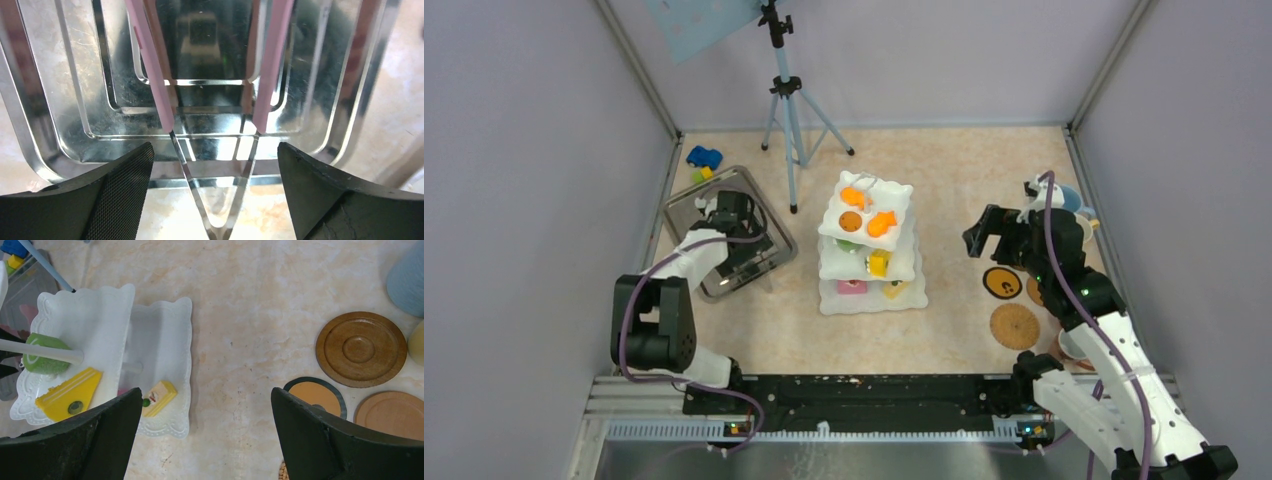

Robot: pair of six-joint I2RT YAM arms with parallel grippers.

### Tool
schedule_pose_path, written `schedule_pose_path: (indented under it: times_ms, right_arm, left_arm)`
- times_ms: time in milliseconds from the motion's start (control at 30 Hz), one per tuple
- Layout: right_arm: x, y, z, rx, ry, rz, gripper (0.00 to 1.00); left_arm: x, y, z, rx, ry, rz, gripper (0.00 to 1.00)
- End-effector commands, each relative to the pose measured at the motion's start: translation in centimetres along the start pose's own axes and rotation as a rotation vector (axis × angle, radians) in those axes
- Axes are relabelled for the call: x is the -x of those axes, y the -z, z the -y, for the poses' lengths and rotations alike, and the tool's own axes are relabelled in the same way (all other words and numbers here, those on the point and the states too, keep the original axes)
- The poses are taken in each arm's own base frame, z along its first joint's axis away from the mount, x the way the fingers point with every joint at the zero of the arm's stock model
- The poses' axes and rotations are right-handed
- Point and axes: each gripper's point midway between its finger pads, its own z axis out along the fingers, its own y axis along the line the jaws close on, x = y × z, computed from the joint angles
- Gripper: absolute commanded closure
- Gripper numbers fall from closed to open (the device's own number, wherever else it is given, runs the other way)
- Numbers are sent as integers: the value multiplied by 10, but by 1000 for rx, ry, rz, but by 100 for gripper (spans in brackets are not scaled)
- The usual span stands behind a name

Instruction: Serve the afternoon tea

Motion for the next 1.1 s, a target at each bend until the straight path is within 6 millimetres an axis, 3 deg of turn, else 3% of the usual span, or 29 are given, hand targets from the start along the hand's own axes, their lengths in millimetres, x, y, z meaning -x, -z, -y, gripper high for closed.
schedule_pose_path:
  times_ms: [0,100,200,300,400,500,633,867,1067]
  right_arm:
    - [21,14,-3,-6,16,61,2]
    - [17,12,5,-44,15,53,2]
    - [9,3,14,-92,3,33,2]
    - [-6,-16,26,-158,-23,-19,2]
    - [-28,-41,48,-286,-63,-120,1]
    - [-48,-55,77,-413,-143,-211,1]
    - [-69,-62,104,-488,-240,-282,1]
    - [-93,-64,129,-613,-306,-308,1]
    - [-119,-71,148,-620,-370,-332,1]
  left_arm:
    - [39,46,27,-132,-14,73,1]
    - [58,82,43,-246,-98,131,1]
    - [78,133,66,-446,-200,254,1]
    - [95,190,84,-632,-277,417,1]
    - [98,219,100,-694,-348,447,1]
    - [85,228,115,-693,-455,472,1]
    - [78,217,109,-589,-457,539,1]
    - [65,200,100,-475,-483,591,1]
    - [69,198,85,-384,-455,638,1]
